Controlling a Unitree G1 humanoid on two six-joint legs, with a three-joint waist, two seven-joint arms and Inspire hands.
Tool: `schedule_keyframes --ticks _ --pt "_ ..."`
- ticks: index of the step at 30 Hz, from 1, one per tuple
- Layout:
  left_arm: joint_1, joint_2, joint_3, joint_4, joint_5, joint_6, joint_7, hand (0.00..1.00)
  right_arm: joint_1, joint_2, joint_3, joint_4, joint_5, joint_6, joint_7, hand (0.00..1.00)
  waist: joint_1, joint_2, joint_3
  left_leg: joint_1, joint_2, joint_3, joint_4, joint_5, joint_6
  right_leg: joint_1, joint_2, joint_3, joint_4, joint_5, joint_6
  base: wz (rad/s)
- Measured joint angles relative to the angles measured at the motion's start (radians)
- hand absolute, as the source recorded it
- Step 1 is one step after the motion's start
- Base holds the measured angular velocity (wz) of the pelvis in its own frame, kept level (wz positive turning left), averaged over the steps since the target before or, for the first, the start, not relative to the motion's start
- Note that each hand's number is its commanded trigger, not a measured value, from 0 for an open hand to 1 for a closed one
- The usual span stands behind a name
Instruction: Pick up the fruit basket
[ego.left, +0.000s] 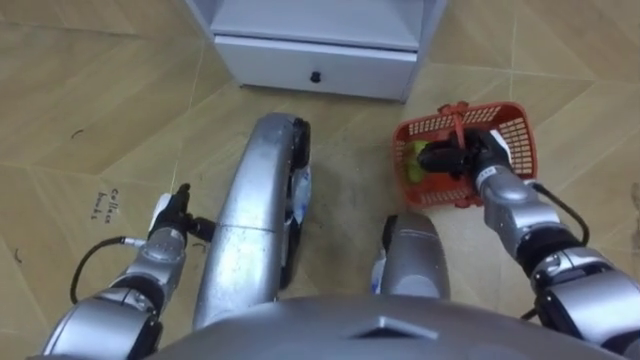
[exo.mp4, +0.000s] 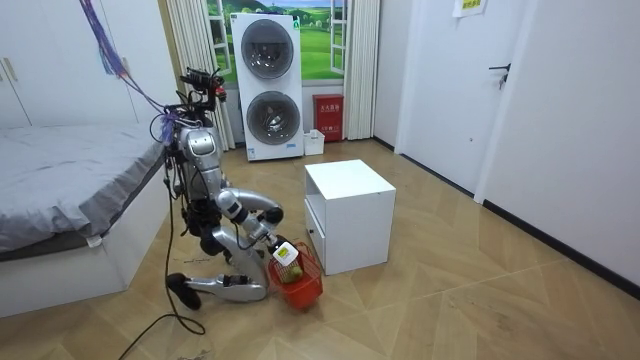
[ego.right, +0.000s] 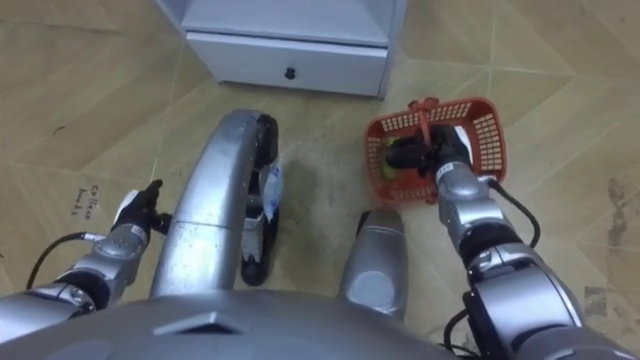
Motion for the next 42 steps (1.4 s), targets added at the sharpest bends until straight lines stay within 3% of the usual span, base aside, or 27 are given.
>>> schedule_keyframes --ticks 1,4,5,7,8,9,10,11,12,13,15,17,18,19,21,24,28,30,33,37,39,42 --pt "-0.004 0.0 0.0 0.0 0.0 0.0 0.0 0.0 -0.006 0.001 0.003 0.0 -0.006 0.002 0.0 1.0 0.0 0.0 0.0 0.004 0.005 0.0 -0.006 0.0 0.0 -0.003 0.006 0.006 -0.01 -0.001 0.001 -0.27" --pt "-0.018 0.0 0.004 -0.005 -0.005 0.002 0.003 0.0 -0.05 0.007 0.034 -0.001 -0.013 0.007 -0.003 1.0 0.005 0.02 -0.001 0.029 0.055 -0.011 -0.081 0.011 0.022 -0.041 0.05 0.016 -0.129 0.0 0.002 -0.45" --pt "-0.019 0.0 0.018 -0.024 -0.008 0.009 0.006 0.0 -0.075 0.012 0.051 -0.006 -0.014 0.007 -0.005 1.0 0.005 0.03 -0.0031 0.036 0.082 -0.02 -0.125 0.036 0.042 -0.057 0.069 0.012 -0.209 0.0 0.003 -0.68" --pt "-0.018 0.002 0.042 -0.054 -0.032 0.015 0.016 0.0 -0.104 0.033 0.063 -0.005 -0.015 0.006 -0.006 1.0 0.017 0.036 -0.0018 0.054 0.128 -0.026 -0.172 0.123 0.063 -0.034 0.088 0.002 -0.361 0.002 0.005 -0.79" --pt "-0.02 0.001 0.043 -0.055 -0.047 0.013 0.016 0.0 -0.1 0.036 0.075 -0.008 -0.023 0.007 -0.005 1.0 0.046 0.045 0.0126 0.051 0.141 0.003 -0.187 0.194 0.081 0.027 0.101 -0.002 -0.48 0.002 0.007 -0.19" --pt "-0.042 -0.015 0.039 -0.067 -0.041 0.007 0.011 0.0 -0.081 0.005 0.06 -0.025 -0.028 0.006 0.0 1.0 0.04 0.033 0.0091 0.057 0.093 0.096 -0.425 0.185 0.099 0.087 0.084 -0.007 -0.587 0.002 0.007 0.13" --pt "-0.043 -0.02 0.038 -0.088 -0.044 0.005 0.011 0.0 -0.078 -0.011 0.053 -0.03 -0.027 0.007 0.002 1.0 0.036 0.04 0.0023 0.071 0.087 0.142 -0.558 0.211 0.146 0.1 0.092 -0.01 -0.639 0.003 0.01 0.45" --pt "-0.044 -0.017 0.04 -0.117 -0.064 -0.001 0.016 0.0 -0.078 -0.017 0.024 -0.06 -0.03 0.02 -0.002 1.0 0.064 0.037 -0.003 0.102 0.094 0.145 -0.608 0.218 0.155 0.116 0.084 -0.012 -0.73 0.019 0.037 -0.14" --pt "-0.045 -0.012 0.043 -0.132 -0.083 -0.002 0.022 0.0 -0.067 -0.017 -0.003 -0.126 -0.032 0.029 0.001 1.0 0.084 0.036 -0.0028 0.144 0.098 0.144 -0.695 0.223 0.159 0.124 0.076 -0.017 -0.841 0.042 0.05 -0.42" --pt "-0.047 -0.009 0.044 -0.133 -0.082 -0.002 0.023 0.0 -0.064 -0.018 -0.003 -0.154 -0.031 0.028 0.003 1.0 0.089 0.036 -0.0029 0.169 0.099 0.144 -0.743 0.234 0.157 0.129 0.067 -0.018 -0.896 0.045 0.055 -0.61" --pt "-0.033 -0.001 0.07 -0.123 -0.072 0.0 0.039 0.0 -0.033 -0.018 -0.002 -0.249 -0.036 0.013 0.019 1.0 0.088 0.032 -0.0022 0.314 0.097 0.143 -0.928 0.277 0.141 0.167 0.004 -0.047 -1.094 0.057 0.07 -0.62" --pt "-0.006 0.008 0.085 -0.12 -0.072 -0.006 0.057 0.0 0.032 -0.019 -0.002 -0.317 -0.084 0.005 0.022 1.0 0.085 0.017 -0.0086 0.427 0.101 0.142 -1.048 0.308 0.129 0.198 -0.024 -0.077 -1.26 0.084 0.072 -0.42" --pt "0.016 0.012 0.096 -0.127 -0.073 -0.006 0.067 0.0 0.086 -0.026 -0.003 -0.382 -0.116 0.005 0.022 1.0 0.083 0.007 -0.0136 0.478 0.103 0.132 -1.099 0.324 0.117 0.207 -0.025 -0.1 -1.371 0.112 0.07 -0.29" --pt "0.025 0.015 0.1 -0.129 -0.072 -0.006 0.069 0.0 0.114 -0.033 -0.004 -0.42 -0.127 0.005 0.023 1.0 0.081 0.003 -0.0131 0.5 0.104 0.125 -1.118 0.329 0.109 0.213 -0.023 -0.115 -1.425 0.126 0.069 -0.19" --pt "0.072 0.019 0.104 -0.141 -0.072 -0.002 0.082 0.0 0.193 -0.064 -0.009 -0.557 -0.152 0.005 0.026 1.0 0.085 -0.007 -0.0205 0.553 0.127 0.118 -1.162 0.347 0.081 0.259 0.003 -0.155 -1.52 0.143 0.078 -0.23" --pt "0.135 0.024 0.106 -0.18 -0.081 -0.001 0.084 0.0 0.216 -0.075 -0.041 -0.641 -0.152 0.004 0.048 1.0 0.078 -0.008 -0.0212 0.582 0.136 0.089 -1.208 0.379 0.052 0.316 0.026 -0.214 -1.62 0.15 0.077 -0.03" --pt "0.23 0.038 0.148 -0.214 -0.08 0.001 0.085 0.0 0.261 -0.079 -0.072 -0.759 -0.144 0.005 0.104 1.0 0.085 -0.004 -0.025 0.649 0.179 0.072 -1.282 0.429 0.011 0.405 0.087 -0.244 -1.745 0.187 0.037 -0.02" --pt "0.271 0.046 0.158 -0.22 -0.071 0.002 0.084 0.0 0.281 -0.08 -0.076 -0.812 -0.146 0.005 0.137 1.0 0.09 -0.002 -0.0301 0.691 0.198 0.071 -1.328 0.453 -0.008 0.441 0.102 -0.267 -1.787 0.207 0.017 -0.03" --pt "0.303 0.044 0.182 -0.235 -0.071 -0.001 0.085 0.0 0.29 -0.081 -0.082 -0.867 -0.144 0.005 0.179 1.0 0.09 -0.004 -0.0315 0.726 0.204 0.072 -1.389 0.497 -0.023 0.452 0.108 -0.287 -1.798 0.223 -0.002 -0.01" --pt "0.323 0.043 0.183 -0.226 -0.073 -0.004 0.085 0.0 0.296 -0.083 -0.081 -0.874 -0.143 0.005 0.236 1.0 0.094 -0.01 -0.0336 0.782 0.215 0.08 -1.451 0.531 -0.039 0.484 0.119 -0.285 -1.826 0.241 -0.022 -0.09" --pt "0.329 0.044 0.185 -0.187 -0.077 -0.004 0.082 0.0 0.297 -0.083 -0.08 -0.883 -0.143 0.005 0.267 1.0 0.101 -0.025 -0.0387 0.817 0.22 0.095 -1.478 0.544 -0.05 0.5 0.121 -0.284 -1.83 0.247 -0.026 -0.22" --pt "0.333 0.043 0.197 -0.144 -0.073 0.004 0.074 0.0 0.3 -0.085 -0.082 -0.922 -0.145 0.005 0.304 1.0 0.1 -0.055 -0.0394 0.851 0.225 0.097 -1.495 0.553 -0.058 0.531 0.133 -0.282 -1.844 0.251 -0.034 -0.07"
